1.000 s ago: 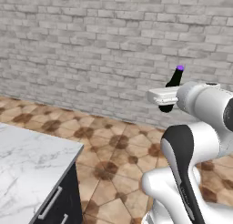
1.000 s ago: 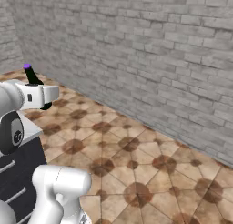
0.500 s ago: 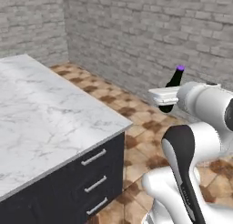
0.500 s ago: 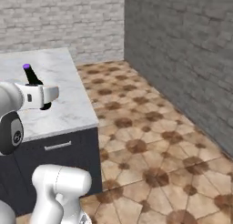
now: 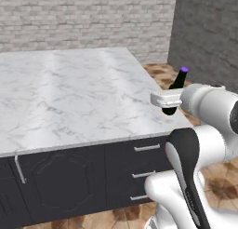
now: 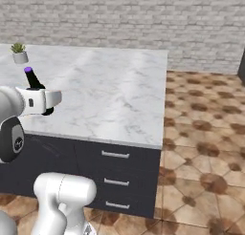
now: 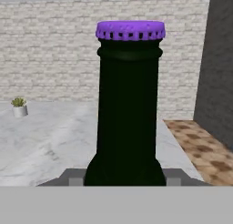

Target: Open the cabinet directly in front. Then move the beer and the cup to the dining counter with the candle on it.

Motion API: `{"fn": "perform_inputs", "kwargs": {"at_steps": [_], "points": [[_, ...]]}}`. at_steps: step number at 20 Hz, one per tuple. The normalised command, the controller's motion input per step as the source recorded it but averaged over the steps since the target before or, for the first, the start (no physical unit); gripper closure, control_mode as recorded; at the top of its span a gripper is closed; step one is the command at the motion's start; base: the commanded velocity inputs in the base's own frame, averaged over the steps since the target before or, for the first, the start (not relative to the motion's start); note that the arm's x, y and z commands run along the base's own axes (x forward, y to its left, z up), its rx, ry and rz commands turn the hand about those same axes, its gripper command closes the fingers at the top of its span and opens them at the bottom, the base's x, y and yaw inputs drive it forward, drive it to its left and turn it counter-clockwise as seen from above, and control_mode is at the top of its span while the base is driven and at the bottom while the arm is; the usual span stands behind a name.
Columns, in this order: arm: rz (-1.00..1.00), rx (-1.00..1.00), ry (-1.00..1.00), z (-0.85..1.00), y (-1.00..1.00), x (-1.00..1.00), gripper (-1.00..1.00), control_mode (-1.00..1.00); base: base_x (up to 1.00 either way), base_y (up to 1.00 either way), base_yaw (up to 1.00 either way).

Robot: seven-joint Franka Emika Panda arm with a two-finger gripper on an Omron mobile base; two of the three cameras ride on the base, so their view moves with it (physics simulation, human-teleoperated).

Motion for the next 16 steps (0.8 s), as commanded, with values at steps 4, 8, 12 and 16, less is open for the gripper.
{"fn": "perform_inputs", "kwargs": {"at_steps": [4, 8, 12, 16], "points": [[0.00, 0.00, 0.00, 0.00, 0.00, 0.00, 1.00, 1.00, 0.00, -0.10, 0.32], [0.00, 0.00, 0.00, 0.00, 0.00, 0.00, 1.00, 1.00, 0.00, 0.00, 0.00], [0.00, 0.00, 0.00, 0.00, 0.00, 0.00, 1.00, 1.00, -0.06, 0.00, 0.07], [0.00, 0.00, 0.00, 0.00, 0.00, 0.00, 1.00, 1.00, -0.05, 0.12, 0.07]]}}
